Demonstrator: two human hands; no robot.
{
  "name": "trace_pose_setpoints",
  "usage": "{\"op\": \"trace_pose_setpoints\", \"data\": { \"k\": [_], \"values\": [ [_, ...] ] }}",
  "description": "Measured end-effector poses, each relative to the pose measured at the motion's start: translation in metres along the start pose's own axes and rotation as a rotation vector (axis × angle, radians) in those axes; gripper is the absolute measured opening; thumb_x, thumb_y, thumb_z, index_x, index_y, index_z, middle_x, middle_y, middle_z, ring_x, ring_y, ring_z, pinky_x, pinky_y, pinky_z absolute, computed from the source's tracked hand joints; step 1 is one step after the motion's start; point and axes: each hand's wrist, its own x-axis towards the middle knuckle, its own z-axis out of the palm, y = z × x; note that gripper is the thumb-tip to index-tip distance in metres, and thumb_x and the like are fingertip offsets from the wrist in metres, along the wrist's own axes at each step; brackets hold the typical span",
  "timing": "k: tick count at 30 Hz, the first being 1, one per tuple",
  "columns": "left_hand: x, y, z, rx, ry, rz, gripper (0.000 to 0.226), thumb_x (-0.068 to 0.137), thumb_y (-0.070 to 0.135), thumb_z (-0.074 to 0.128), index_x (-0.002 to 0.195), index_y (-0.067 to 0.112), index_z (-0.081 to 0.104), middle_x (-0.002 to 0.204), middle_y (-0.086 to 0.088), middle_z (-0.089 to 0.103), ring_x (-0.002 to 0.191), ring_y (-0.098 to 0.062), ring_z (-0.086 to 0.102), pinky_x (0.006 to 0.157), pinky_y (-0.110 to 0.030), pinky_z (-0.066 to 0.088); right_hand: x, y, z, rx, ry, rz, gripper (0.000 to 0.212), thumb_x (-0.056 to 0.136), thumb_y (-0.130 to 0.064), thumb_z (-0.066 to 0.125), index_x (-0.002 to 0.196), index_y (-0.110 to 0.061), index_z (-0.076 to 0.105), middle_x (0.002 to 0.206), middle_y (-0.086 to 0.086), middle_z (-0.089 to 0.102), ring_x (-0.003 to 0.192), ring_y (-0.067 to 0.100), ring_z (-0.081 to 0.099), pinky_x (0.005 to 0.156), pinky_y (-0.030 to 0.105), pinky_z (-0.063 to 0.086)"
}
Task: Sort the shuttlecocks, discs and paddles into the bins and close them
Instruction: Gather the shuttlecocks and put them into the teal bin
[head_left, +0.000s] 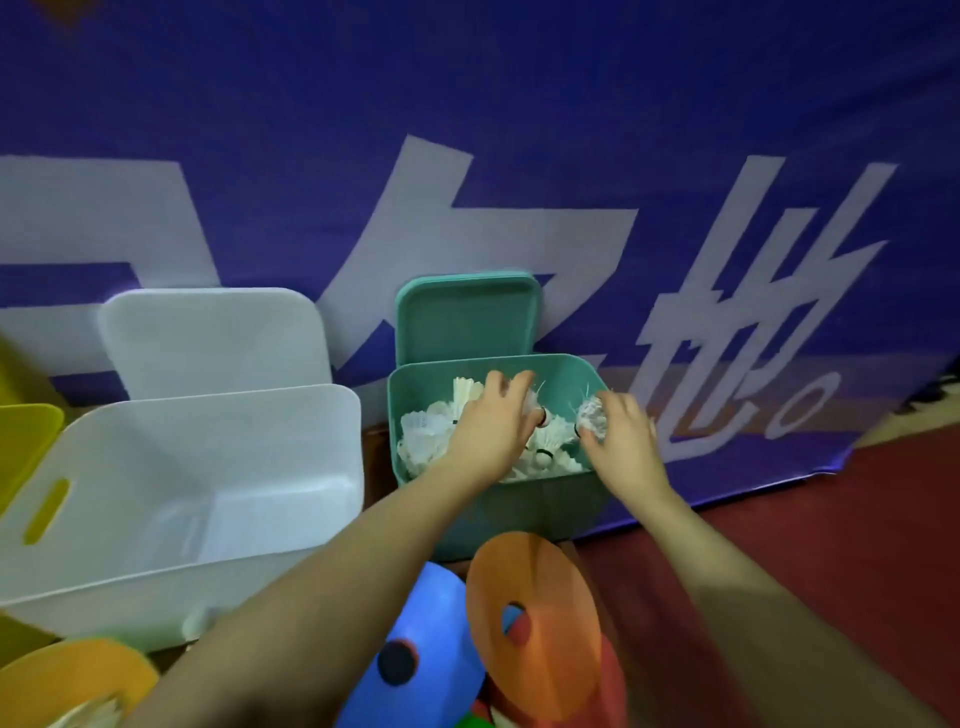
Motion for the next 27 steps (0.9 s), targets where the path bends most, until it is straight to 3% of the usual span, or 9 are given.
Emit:
{"op": "trace_pose_setpoints", "data": {
  "k": [3,6,9,18,27],
  "values": [
    [0.015,0.006,0.035,0.016,-0.094,-0.04,0.048,0.097,0.034,0.043,0.139,0.015,0.031,0.13,-0.013,0.037,0.109,-0.035,0.052,0.095,-0.043,0.038,0.01,0.022,0.012,-0.043,-0.079,0.038,0.052,0.089,-0.026,0.058,0.134,-0.007,0.041,0.131,0.011,0.046,0.123,0.028,0.042,0.103,0.037,0.029],
    [0.02,0.0,0.061,0.183,-0.284,-0.053,0.056,0.098,0.043,0.034,0.146,0.018,0.023,0.152,-0.008,0.021,0.139,-0.027,0.023,0.111,-0.047,0.019,0.013,0.034,0.024,-0.126,-0.21,0.062,0.059,0.092,-0.042,0.049,0.14,-0.01,0.035,0.146,0.01,0.035,0.135,0.026,0.031,0.108,0.038,0.024],
    [0.016,-0.007,0.07,0.265,-0.372,-0.05,0.058,0.098,0.047,0.03,0.148,0.018,0.019,0.157,-0.005,0.013,0.144,-0.023,0.007,0.116,-0.043,0.009,0.01,0.041,0.028,-0.184,-0.295,0.046,0.057,0.096,-0.047,0.037,0.143,-0.016,0.033,0.154,0.007,0.025,0.142,0.022,0.019,0.113,0.038,0.015],
    [-0.017,-0.01,0.025,0.266,-0.142,0.039,0.049,0.097,0.038,0.038,0.142,0.019,0.031,0.149,0.0,0.031,0.137,-0.02,0.024,0.108,-0.033,0.019,-0.016,0.003,0.018,-0.069,-0.155,-0.04,0.047,0.097,-0.033,0.042,0.14,-0.016,0.038,0.141,0.002,0.042,0.13,0.02,0.037,0.108,0.036,0.025],
    [-0.099,-0.043,-0.063,0.264,-0.01,0.036,0.049,0.094,0.031,0.046,0.141,0.018,0.037,0.147,-0.001,0.037,0.133,-0.022,0.034,0.105,-0.033,0.023,-0.079,-0.087,0.019,0.069,-0.116,-0.126,0.036,0.094,-0.025,0.046,0.128,-0.014,0.052,0.123,0.006,0.054,0.117,0.026,0.049,0.098,0.037,0.037]
  ]
}}
